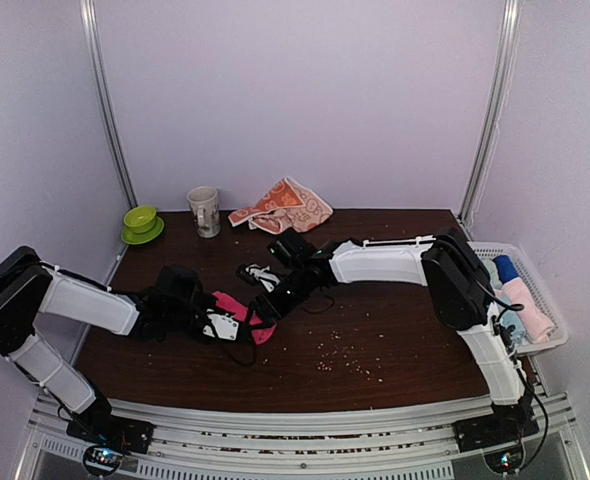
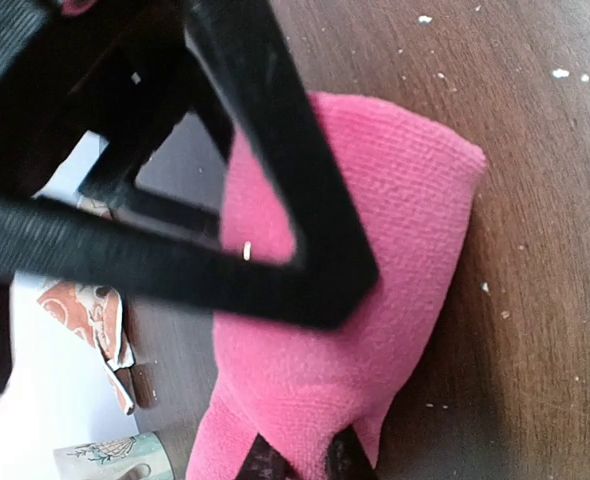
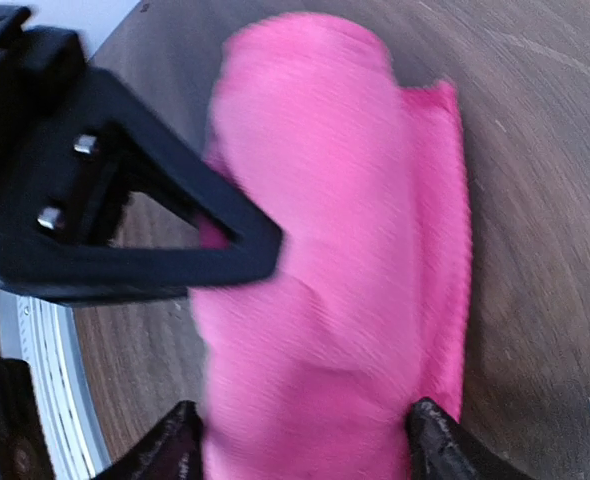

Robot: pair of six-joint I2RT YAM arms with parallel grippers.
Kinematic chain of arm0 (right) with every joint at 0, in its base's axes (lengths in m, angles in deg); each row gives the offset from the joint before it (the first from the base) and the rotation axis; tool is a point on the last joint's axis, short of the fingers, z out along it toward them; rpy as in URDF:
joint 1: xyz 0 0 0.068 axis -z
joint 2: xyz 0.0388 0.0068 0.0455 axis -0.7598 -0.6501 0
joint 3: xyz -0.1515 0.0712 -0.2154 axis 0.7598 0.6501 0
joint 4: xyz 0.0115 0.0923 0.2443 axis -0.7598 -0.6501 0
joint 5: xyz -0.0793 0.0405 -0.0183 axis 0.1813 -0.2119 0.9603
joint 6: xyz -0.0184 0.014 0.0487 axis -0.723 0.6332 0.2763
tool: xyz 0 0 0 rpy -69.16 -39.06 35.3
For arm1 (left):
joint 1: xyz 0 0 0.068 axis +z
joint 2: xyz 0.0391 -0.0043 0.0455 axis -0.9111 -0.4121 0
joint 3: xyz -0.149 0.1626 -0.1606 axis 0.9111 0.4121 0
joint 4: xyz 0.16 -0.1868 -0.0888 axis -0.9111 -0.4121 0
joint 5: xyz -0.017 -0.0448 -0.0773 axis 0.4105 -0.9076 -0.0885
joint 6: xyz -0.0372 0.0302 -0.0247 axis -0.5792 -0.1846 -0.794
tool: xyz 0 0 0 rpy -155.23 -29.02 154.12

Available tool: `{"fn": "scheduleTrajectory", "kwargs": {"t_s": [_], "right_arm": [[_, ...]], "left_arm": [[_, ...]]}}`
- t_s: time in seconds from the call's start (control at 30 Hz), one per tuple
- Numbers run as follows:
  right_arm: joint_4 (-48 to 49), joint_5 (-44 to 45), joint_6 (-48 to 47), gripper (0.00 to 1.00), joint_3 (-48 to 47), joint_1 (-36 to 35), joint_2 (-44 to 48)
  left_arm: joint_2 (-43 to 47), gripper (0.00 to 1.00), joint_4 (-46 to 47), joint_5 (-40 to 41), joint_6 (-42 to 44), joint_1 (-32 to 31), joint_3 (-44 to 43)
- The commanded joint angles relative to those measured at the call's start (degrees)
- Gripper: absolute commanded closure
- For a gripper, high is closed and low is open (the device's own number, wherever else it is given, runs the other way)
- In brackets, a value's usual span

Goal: Roll the towels
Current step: Roll the towel at the center of the board, then pick up the towel from the center of the board.

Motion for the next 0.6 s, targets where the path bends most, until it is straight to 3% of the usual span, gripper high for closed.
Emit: {"fn": "scheduleTrajectory", "kwargs": {"t_s": [0.0, 0.13, 0.57], "right_arm": [[-0.2, -0.2, 2.3, 0.23, 4.1, 2.7, 2.0], [1.7, 0.0, 4.2, 0.17, 5.2, 3.6, 2.7], [0.3, -5.3, 7.1, 0.17, -1.2, 4.1, -2.6]], "left_arm": [[-1.7, 0.94, -5.0, -1.0, 0.3, -0.2, 0.2], [-1.0, 0.93, -4.4, -1.1, 0.4, -0.2, 0.8], [0.9, 0.93, -0.7, -0.4, 1.3, -0.3, 4.0]]}}
